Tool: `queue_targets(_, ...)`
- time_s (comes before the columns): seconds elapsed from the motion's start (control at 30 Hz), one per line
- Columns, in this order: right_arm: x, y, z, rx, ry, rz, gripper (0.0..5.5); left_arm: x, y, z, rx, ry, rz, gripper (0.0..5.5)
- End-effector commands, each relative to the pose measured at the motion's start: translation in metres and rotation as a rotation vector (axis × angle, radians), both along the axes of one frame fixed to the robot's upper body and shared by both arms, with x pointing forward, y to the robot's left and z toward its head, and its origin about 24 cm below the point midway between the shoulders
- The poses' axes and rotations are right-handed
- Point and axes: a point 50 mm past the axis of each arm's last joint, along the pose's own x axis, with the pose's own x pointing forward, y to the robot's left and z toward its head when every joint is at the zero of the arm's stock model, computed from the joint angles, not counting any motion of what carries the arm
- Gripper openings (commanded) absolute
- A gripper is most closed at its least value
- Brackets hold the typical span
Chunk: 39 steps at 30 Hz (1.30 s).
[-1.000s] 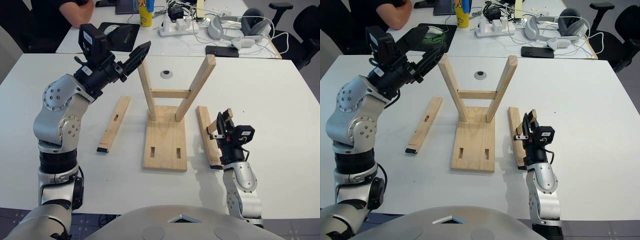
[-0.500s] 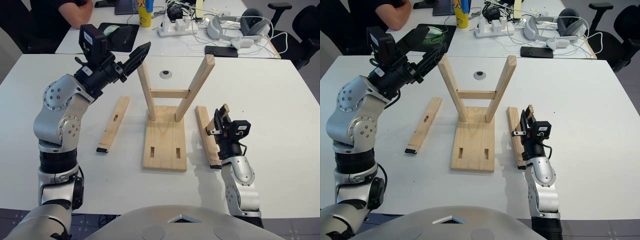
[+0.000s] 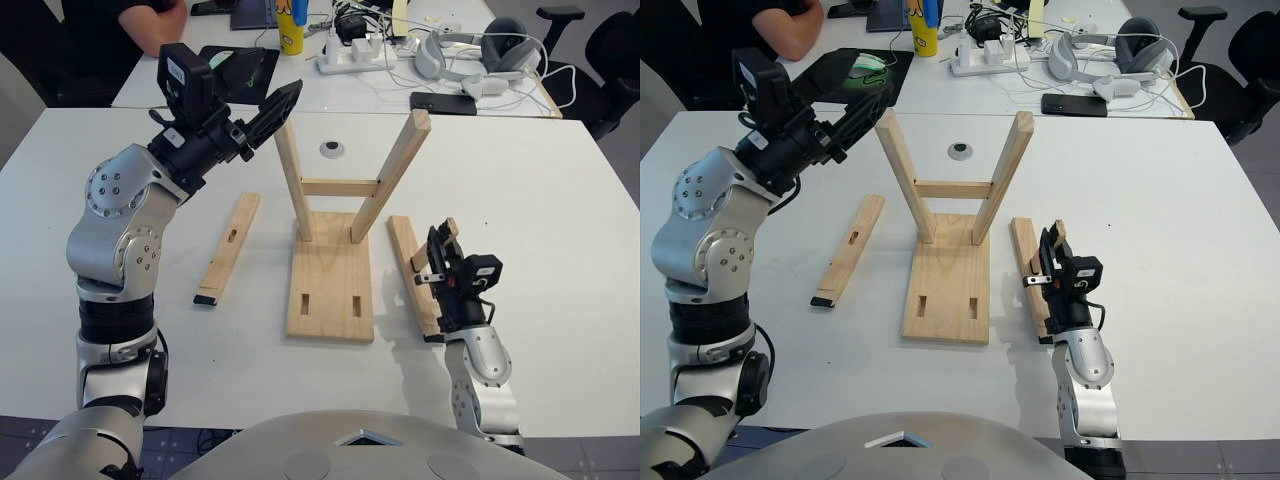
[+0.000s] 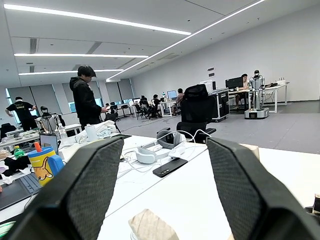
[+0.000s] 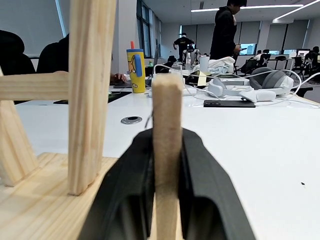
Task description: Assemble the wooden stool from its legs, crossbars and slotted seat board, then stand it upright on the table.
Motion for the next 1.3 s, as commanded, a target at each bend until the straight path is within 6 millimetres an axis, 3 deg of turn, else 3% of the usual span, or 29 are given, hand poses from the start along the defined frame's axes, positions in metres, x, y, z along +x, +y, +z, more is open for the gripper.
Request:
queue_targets(0.03,-0.024,-0.002,-0.053,-0.025,0.319,-0.009,0.42,0.002,0.000,0.004,0.015,-0.018,-0.003,3.07)
queue_targets(0.23,-0.018,-0.002,-0.050,-0.046,0.296,0.002,0.42,0.003,0.001,0.003,0.016,-0.019,0.004,3.07)
queue_targets(0.27,-0.018,-0.002,-0.049,-0.041,0.287,0.004,0.78,0.003,0.001,0.003,0.016,-0.019,0.005,3.07)
queue_targets(0.73,0.000,0.001,-0.017,-0.034,0.138,0.047,2.49,0.002,0.005,0.001,0.012,-0.027,0.028,3.07)
queue_targets(0.83,0.007,-0.003,0.001,-0.057,0.085,0.042,2.49,0.001,0.005,-0.001,0.009,-0.029,0.035,3.07)
queue_targets(1.0,0.025,-0.010,0.062,-0.079,-0.055,0.084,2.49,-0.004,0.012,-0.003,-0.001,-0.039,0.087,3.07)
queue_targets(1.17,0.039,-0.015,0.110,-0.070,-0.132,0.145,2.49,-0.011,0.017,-0.006,-0.021,-0.050,0.146,3.07)
queue_targets(1.3,0.062,-0.011,0.140,0.040,-0.193,0.191,2.04,-0.017,0.019,-0.011,-0.042,-0.056,0.193,3.07)
